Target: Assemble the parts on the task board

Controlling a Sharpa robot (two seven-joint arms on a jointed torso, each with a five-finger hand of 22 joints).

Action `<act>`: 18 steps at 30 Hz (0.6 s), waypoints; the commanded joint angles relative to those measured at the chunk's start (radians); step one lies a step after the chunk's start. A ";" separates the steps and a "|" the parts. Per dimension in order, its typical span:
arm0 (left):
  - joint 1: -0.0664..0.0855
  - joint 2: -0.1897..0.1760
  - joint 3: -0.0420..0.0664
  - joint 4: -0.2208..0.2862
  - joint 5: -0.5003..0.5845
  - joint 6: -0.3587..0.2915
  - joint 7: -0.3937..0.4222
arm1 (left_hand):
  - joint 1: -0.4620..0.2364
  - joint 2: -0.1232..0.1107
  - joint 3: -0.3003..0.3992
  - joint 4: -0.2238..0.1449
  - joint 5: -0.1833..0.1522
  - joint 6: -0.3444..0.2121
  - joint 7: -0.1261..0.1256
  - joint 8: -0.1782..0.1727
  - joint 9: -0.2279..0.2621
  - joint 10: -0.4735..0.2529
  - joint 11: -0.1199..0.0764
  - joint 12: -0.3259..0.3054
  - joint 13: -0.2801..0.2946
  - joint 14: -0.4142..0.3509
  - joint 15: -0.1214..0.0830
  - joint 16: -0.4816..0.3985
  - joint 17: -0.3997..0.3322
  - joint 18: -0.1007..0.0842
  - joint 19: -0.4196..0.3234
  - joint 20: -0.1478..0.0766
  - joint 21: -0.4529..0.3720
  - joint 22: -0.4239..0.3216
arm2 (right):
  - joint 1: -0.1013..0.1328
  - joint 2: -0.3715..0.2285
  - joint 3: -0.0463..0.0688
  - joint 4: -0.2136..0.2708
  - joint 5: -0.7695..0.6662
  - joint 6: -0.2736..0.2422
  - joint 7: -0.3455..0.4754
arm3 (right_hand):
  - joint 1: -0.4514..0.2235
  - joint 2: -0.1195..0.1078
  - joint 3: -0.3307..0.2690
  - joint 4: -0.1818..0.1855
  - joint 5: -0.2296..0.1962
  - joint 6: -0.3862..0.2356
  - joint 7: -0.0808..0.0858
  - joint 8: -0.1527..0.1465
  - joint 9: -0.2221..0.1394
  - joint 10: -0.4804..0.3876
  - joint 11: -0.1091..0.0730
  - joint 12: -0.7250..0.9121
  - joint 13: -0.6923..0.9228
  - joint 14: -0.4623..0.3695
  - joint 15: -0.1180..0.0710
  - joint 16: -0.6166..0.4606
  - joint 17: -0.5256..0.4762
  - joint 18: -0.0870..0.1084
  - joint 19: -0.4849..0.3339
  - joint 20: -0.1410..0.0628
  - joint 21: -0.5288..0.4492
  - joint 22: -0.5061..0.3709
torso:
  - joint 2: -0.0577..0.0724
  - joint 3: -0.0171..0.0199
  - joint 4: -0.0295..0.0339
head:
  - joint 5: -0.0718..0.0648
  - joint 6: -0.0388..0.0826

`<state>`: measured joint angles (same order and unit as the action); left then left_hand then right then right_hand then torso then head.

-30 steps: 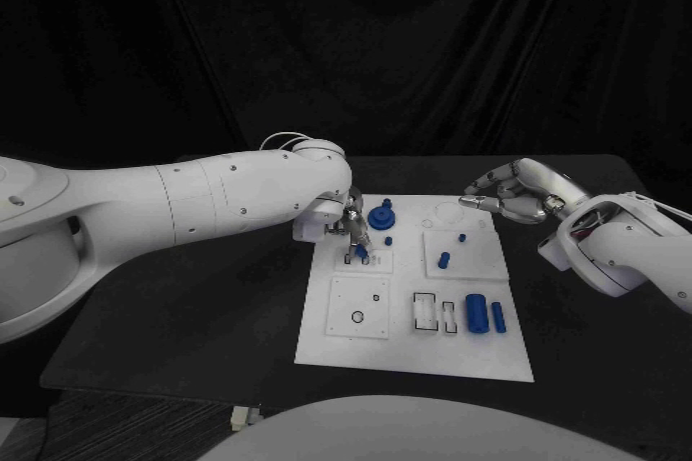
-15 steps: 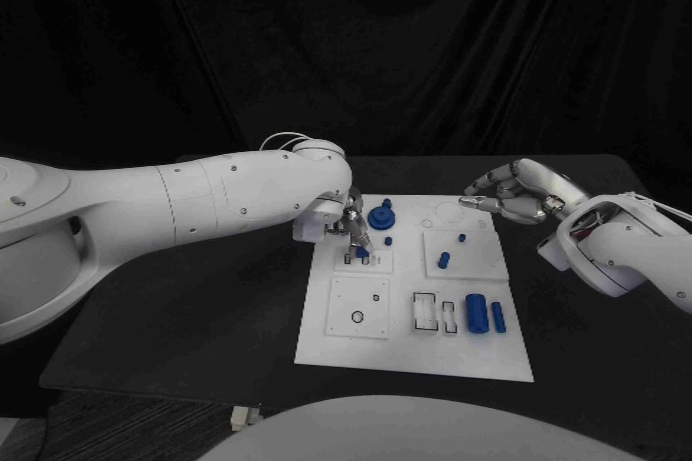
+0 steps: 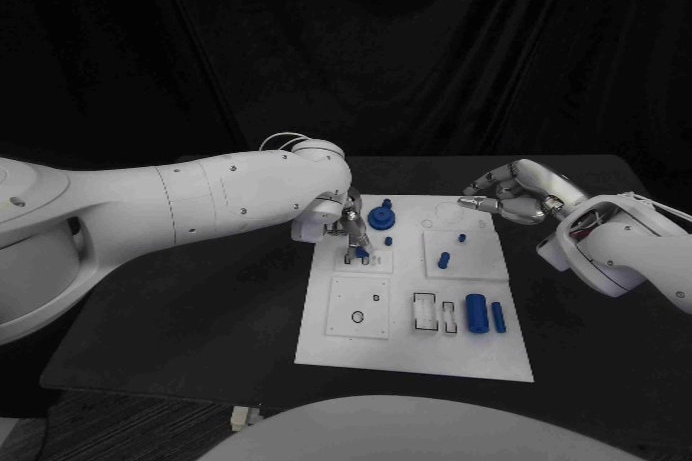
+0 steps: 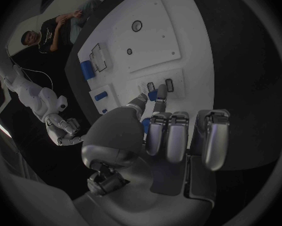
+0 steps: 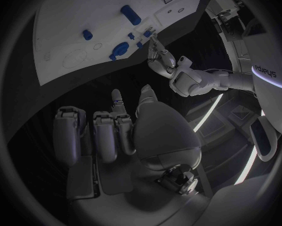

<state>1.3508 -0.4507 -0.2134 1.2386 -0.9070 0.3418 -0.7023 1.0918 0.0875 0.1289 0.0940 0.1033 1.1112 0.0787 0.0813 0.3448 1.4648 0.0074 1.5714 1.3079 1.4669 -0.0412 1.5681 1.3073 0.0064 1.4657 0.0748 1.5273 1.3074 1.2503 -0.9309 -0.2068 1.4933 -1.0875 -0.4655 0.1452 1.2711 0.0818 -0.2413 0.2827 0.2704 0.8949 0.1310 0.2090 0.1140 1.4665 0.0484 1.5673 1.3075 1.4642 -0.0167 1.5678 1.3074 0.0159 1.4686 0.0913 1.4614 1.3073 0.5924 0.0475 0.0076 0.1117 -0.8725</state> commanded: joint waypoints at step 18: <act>0.012 -0.192 0.001 0.180 0.006 -0.084 0.105 | 0.064 -0.033 -0.060 0.019 0.016 -0.208 0.004 0.232 0.267 0.106 0.005 -0.001 0.263 0.104 0.002 0.003 0.263 0.010 0.053 -0.006 0.003 0.216 | 0.004 -0.010 0.001 0.070 -0.199 -0.030 -0.045 | 0.197 -0.042 0.003 -0.098 0.153 -0.003 -0.004 -0.002 -0.009 0.104 -0.003 0.004 0.263 0.107 -0.002 0.003 0.263 -0.001 0.071 0.001 0.060 0.244 | -0.001 0.0002 0.0001 | 0.000 0.000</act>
<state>1.3581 -0.6392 -0.2134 1.4103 -0.9069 0.2794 -0.6645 1.1542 0.0539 0.0716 0.1150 0.1189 0.9055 0.0842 0.3088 0.6066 1.4648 0.0074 1.5714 1.3079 1.4668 -0.0411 1.5681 1.3080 0.0065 1.4657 0.0748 1.5234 1.3073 1.2515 -0.9439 -0.2068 1.5525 -1.1658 -0.4725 0.1366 1.4587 0.0346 -0.2382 0.1870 0.4214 0.8949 0.1310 0.2090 0.1060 1.4663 0.0486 1.5724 1.3116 1.4640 -0.0164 1.5678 1.3074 0.0158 1.4686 0.0913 1.5183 1.3081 0.5919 0.0477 0.0079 0.1103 -0.8725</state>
